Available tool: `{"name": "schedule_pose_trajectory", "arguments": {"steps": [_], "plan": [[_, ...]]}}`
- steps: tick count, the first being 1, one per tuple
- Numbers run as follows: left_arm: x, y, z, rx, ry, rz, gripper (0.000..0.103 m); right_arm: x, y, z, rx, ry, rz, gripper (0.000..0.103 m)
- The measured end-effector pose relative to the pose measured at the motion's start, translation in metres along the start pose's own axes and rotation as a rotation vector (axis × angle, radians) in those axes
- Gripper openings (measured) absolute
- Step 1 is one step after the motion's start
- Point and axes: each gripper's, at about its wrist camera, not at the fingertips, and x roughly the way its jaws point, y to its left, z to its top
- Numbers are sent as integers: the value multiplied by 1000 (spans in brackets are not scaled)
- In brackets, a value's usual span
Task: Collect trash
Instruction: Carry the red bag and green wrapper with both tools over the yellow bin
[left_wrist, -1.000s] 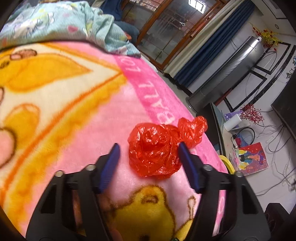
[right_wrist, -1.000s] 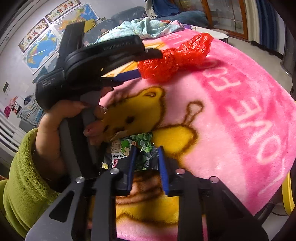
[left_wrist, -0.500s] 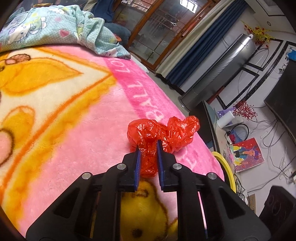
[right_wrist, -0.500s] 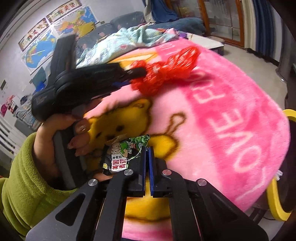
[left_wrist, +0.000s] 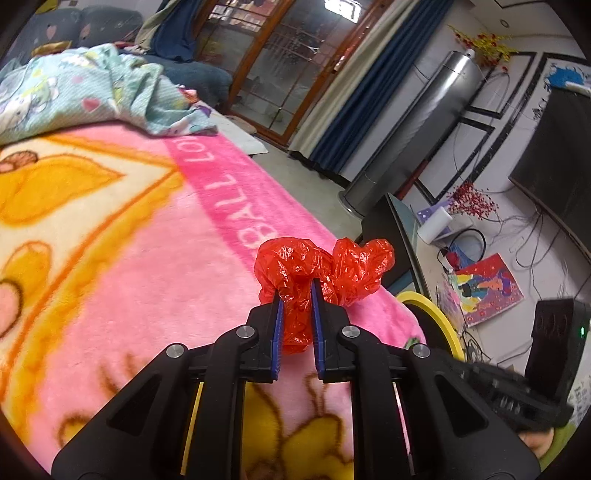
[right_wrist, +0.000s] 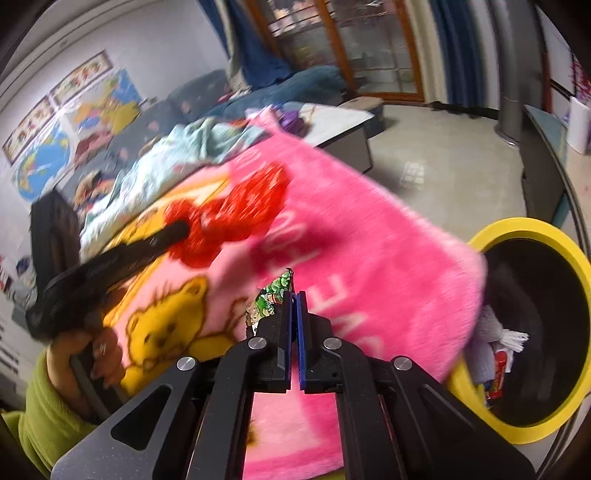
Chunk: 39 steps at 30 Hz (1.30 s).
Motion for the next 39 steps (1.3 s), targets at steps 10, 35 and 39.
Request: {"name": "schedule_pose_trajectory", "arguments": {"steps": [10,35,39], "plan": [[-3,-35,-4,98,-5,-19,8,-26,-49,24,123,-109,-69,2],[15,-124,-27,314,46,-105,8,-91,-138,23,354,-290,-191,2],[21,-139,-35,352,62,-121,8,-102,-149,20,376,-318,-216,2]]}}
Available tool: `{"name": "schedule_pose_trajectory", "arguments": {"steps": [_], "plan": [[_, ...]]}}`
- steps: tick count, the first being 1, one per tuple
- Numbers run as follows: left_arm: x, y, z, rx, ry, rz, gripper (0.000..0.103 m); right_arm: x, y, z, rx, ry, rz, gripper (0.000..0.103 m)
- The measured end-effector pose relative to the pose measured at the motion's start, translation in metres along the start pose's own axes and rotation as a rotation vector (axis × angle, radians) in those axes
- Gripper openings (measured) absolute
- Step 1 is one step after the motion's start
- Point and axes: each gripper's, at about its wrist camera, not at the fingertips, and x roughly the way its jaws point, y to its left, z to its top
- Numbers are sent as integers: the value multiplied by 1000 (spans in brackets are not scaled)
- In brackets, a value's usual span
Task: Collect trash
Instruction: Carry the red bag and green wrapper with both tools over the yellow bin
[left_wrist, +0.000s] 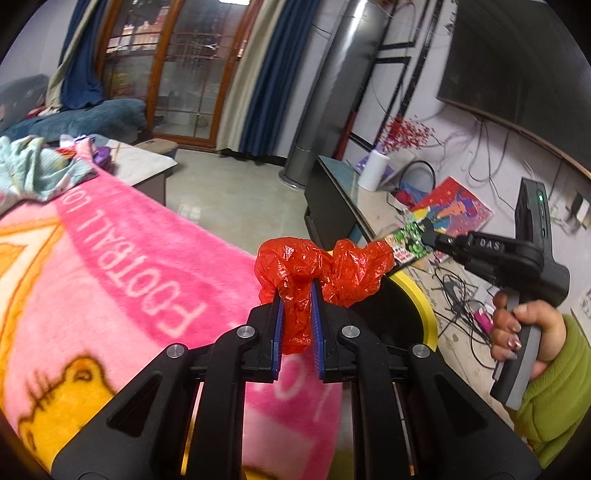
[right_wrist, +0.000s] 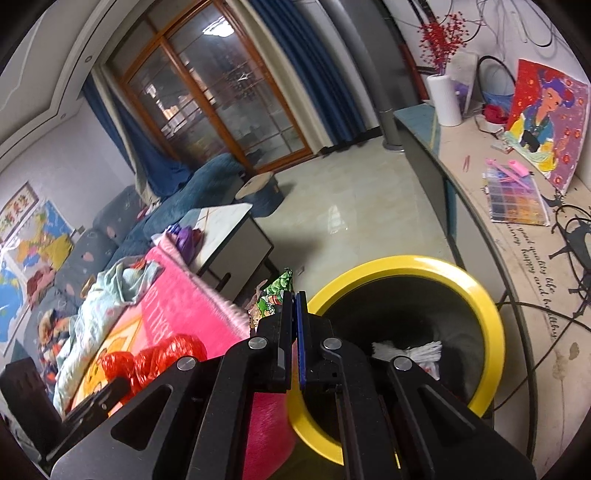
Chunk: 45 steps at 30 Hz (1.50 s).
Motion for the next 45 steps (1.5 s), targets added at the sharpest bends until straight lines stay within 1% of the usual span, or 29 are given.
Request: {"name": "schedule_pose_trajectory", "arguments": {"steps": [8,21,35,45], "plan": [[17,-24,-1,64,30,-24,8,-10,-24,4,28,-47,-58,2],[46,-51,-8,133,86,-44,8,-10,-64,5,88,-77,-138,2],[74,-72,-22,202,155,-45,8,5,-87,-4,96,-64,-216,2],[102,-84,-33,240,221,-48,9,22,-101,-11,123,-8,-220,3]]}}
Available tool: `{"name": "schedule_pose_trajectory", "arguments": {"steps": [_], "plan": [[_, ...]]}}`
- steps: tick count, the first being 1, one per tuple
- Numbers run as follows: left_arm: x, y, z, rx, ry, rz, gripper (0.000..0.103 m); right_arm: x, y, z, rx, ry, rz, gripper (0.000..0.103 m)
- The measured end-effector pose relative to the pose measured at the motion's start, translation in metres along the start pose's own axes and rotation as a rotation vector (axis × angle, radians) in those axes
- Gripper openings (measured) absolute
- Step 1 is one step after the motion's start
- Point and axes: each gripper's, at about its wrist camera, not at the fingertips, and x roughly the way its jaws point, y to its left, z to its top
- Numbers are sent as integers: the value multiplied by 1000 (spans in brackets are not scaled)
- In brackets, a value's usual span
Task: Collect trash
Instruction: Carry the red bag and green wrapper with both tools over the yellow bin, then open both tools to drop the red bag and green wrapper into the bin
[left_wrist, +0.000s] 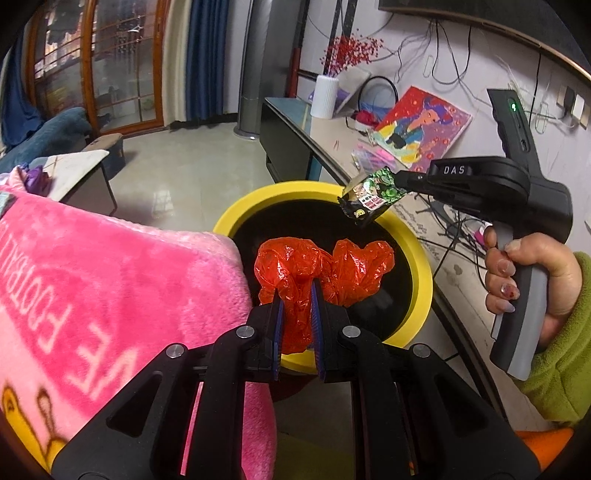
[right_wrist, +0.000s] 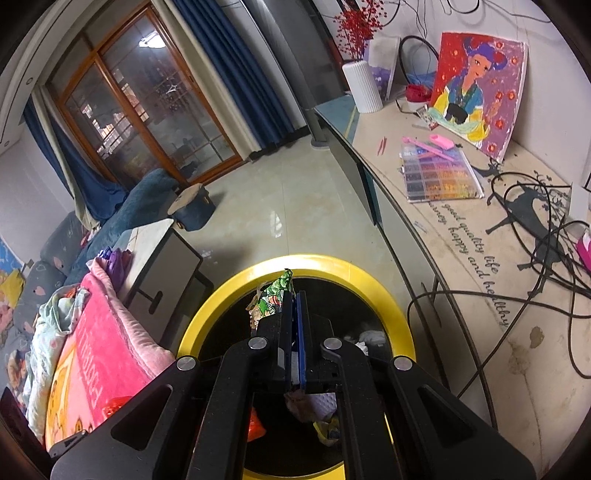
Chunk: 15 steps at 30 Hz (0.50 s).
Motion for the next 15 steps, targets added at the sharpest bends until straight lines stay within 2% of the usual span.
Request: {"name": "schedule_pose_trajectory", "arguments": {"steps": [7,9,12,13,14,15], "plan": [[15,-1,3,-11,25,-14,9,8,-4,-5,13,30,4,3],[16,-2,4,-9,21,-15,15,9,-4,-6,17,36,4,3],[17,-1,4,-14,18,-13,27,10,-5,-7,22,43,6,4],[17,-1,4,-16,17,-12,38,11,-6,-7,24,46,5,8],[16,0,5,-21,14,-12,49,11,-6,-8,29,49,5,20],[16,1,5,-29,12,-14,52,10,-6,-8,31,49,6,28]]}}
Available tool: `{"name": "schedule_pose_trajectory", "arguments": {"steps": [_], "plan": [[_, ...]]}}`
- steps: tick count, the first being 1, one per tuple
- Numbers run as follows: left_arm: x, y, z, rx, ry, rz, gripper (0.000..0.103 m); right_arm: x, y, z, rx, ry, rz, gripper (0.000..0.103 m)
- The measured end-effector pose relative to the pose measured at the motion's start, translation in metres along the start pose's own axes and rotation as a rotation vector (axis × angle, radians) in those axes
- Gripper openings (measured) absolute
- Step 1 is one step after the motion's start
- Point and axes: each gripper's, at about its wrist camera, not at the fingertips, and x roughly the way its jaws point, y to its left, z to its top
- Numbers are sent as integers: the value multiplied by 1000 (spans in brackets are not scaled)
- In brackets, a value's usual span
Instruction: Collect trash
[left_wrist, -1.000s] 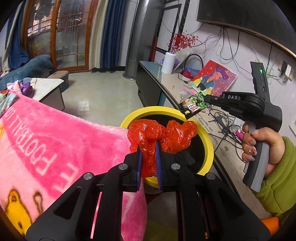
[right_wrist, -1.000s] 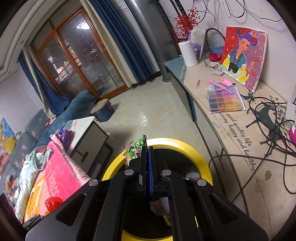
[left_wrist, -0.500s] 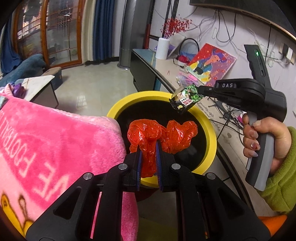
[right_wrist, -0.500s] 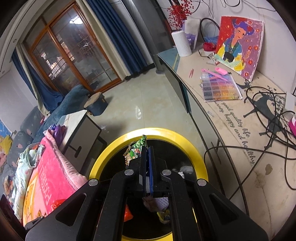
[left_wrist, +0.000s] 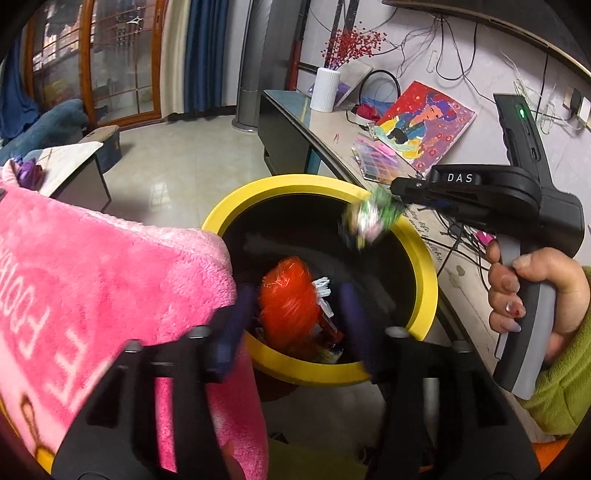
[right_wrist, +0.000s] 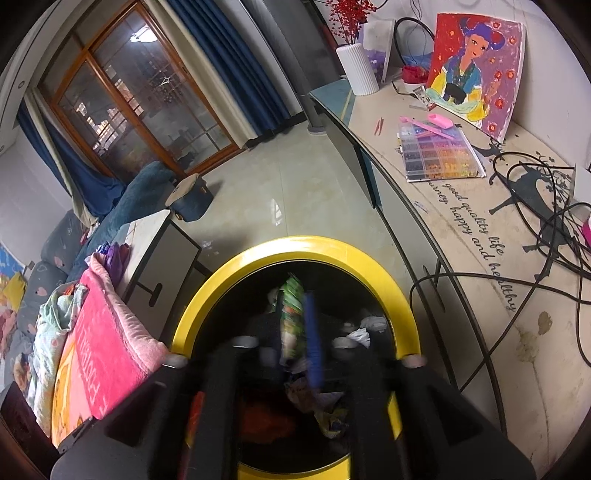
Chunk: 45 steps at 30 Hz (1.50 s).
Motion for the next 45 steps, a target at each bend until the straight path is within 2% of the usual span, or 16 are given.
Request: {"name": "schedule_pose_trajectory", "arguments": {"steps": [1,3,8,17,20,28,31,39,45], "plan": [[-1,0,1,-6,-2,0,56,-1,0,0,-1,-3,1,38],[-3,3,1,-18,-6,7,66,-3,2,-2,-21,-7,-6,38],[-14,16,0,-70,-20,32,92,-11,12,-10,-66,-10,-12,56],[-51,47,-1,-166,-92,105,92,-40,51,-30,-203,-50,-2,91],[-67,59,-3,-196,-123,128,92,-49,66,-36,-242,-50,26,97],[-111,79,-14,-236,-209,193,92,-74,113,-65,-378,-15,88,97],[-126,83,-21,-242,-236,221,92,-82,127,-78,-411,-28,89,97],[-171,85,-45,-216,-325,288,92,-118,160,-116,-536,-184,58,97],[-200,82,-64,-186,-385,331,92,-147,170,-140,-568,-389,66,97]]}}
